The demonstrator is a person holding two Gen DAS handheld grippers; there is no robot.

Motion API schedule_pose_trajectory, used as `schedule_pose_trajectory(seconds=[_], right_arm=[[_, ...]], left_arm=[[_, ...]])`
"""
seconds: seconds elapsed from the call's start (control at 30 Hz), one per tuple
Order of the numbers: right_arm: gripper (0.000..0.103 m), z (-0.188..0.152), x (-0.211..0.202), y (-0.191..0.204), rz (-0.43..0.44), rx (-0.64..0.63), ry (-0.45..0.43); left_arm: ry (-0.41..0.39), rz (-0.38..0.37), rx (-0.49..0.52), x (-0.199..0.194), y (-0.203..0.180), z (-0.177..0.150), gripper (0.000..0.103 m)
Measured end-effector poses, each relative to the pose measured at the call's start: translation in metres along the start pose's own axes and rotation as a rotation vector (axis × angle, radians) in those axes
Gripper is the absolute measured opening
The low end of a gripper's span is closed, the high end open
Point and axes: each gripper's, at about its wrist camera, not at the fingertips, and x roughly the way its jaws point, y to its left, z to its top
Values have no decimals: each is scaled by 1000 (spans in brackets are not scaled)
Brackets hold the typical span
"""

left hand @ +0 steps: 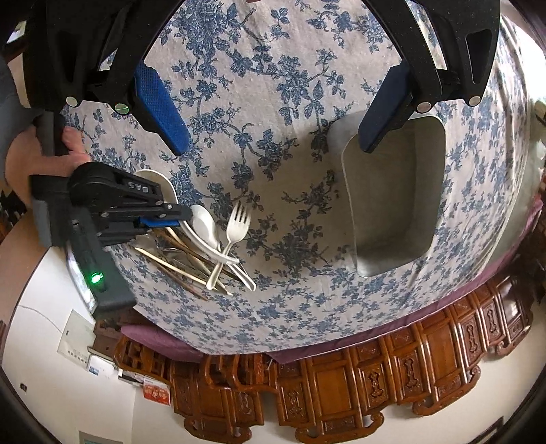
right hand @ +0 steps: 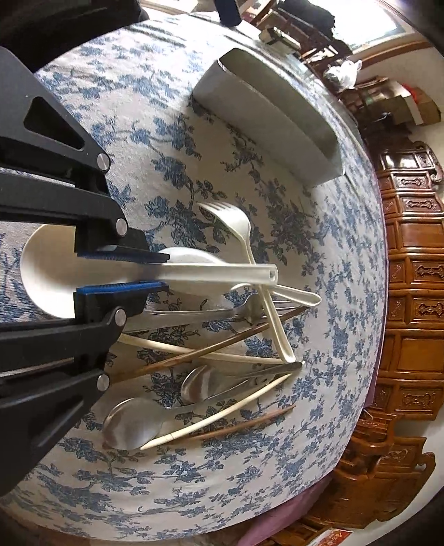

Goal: Organize utensils
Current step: 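Grasp a white plastic fork with the left tool while the right tool holds the spoon, then carry the white fork into the grey tray and open the left tool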

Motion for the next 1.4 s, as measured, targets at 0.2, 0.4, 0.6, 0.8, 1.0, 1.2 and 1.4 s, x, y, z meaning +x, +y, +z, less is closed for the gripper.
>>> schedule_pose_trajectory(seconds=[0.2,0.4,0.6,0.8,1.0,1.2,1.4], right_arm=[[12,-4,-32,-11,15,15,-57],[12,-15,-58,-30,5,32,-87],[12,-26,-66,-44,-3,48,-92],[12,-28,-69,-54,-6,60,-93],[12,-27,-70,-54,-1,60,-91],[12,-29,-66,-48,-2,56,-79],[12,-28,-69,-41,-11,44,-75]], left_arm=[[20,-18,20,15,-10,12,94],[49,-55,46,41,-22,39,71],[102,-107,61,83,-34,70,51],[167,-144,89,122,-41,90,39],[214,-179,75,145,-37,101,30],[228,-183,83,152,-37,102,5],[179,-161,74,135,-33,100,4]])
